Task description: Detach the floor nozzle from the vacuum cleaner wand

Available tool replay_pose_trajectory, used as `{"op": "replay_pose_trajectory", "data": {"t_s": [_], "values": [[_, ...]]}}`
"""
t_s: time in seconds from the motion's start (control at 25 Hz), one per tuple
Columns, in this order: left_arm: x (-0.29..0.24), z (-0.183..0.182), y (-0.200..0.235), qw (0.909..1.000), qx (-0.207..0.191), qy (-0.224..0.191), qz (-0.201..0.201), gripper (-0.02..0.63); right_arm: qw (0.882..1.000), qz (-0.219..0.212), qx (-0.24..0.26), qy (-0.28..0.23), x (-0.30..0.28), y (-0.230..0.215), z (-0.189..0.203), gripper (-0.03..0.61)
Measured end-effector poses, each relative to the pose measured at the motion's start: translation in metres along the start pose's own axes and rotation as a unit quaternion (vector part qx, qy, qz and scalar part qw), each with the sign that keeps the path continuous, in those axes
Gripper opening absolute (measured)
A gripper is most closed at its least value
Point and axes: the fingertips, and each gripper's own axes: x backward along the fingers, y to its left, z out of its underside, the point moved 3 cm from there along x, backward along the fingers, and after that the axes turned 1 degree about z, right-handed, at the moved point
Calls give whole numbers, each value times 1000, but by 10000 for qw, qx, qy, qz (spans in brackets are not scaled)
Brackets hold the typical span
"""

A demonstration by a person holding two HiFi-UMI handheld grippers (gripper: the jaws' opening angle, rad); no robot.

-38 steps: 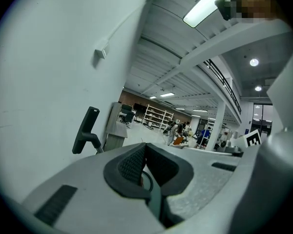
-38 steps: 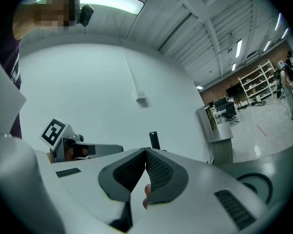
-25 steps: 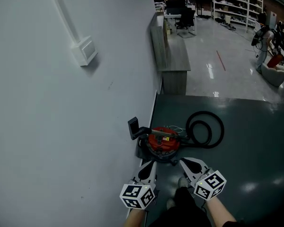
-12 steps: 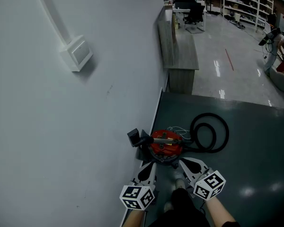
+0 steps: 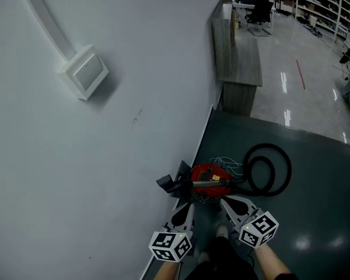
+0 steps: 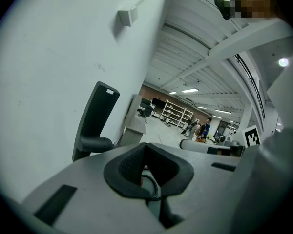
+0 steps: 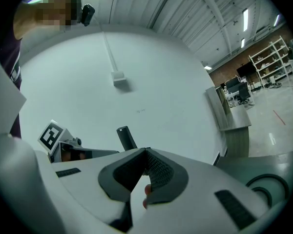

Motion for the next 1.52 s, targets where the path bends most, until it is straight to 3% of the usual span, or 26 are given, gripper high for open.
{"op": "replay_pose_trajectory", "data": {"t_s": [0.56, 0.84, 0.96, 1.0, 1.08, 1.16, 1.36, 1.52], "values": [[-14, 0, 4, 9986, 162, -70, -495, 5, 9983, -533, 68, 238, -24, -18, -5, 20], [-20, 15, 21, 9964, 223, -258, -779, 5, 9947, -671, 646, 435, -35, -17, 12, 21], [-28, 23, 37, 9942, 577, -439, -795, 6, 9912, -735, 964, 539, -47, -20, 24, 23], [-32, 28, 43, 9928, 809, -503, -730, 16, 9897, -730, 1089, 580, -51, -23, 28, 23], [-43, 38, 54, 9883, 1294, -554, -592, 151, 9861, -723, 1333, 680, -62, -27, 38, 25], [-54, 47, 62, 9855, 1512, -500, -585, 198, 9822, -764, 1530, 776, -73, -31, 47, 26], [-69, 66, 73, 9828, 1657, -489, -661, 243, 9724, -984, 1913, 907, -85, -37, 72, 51], [-75, 67, 83, 9855, 1358, -674, -767, 249, 9615, -1054, 2307, 1059, -91, -44, 89, 80]]}}
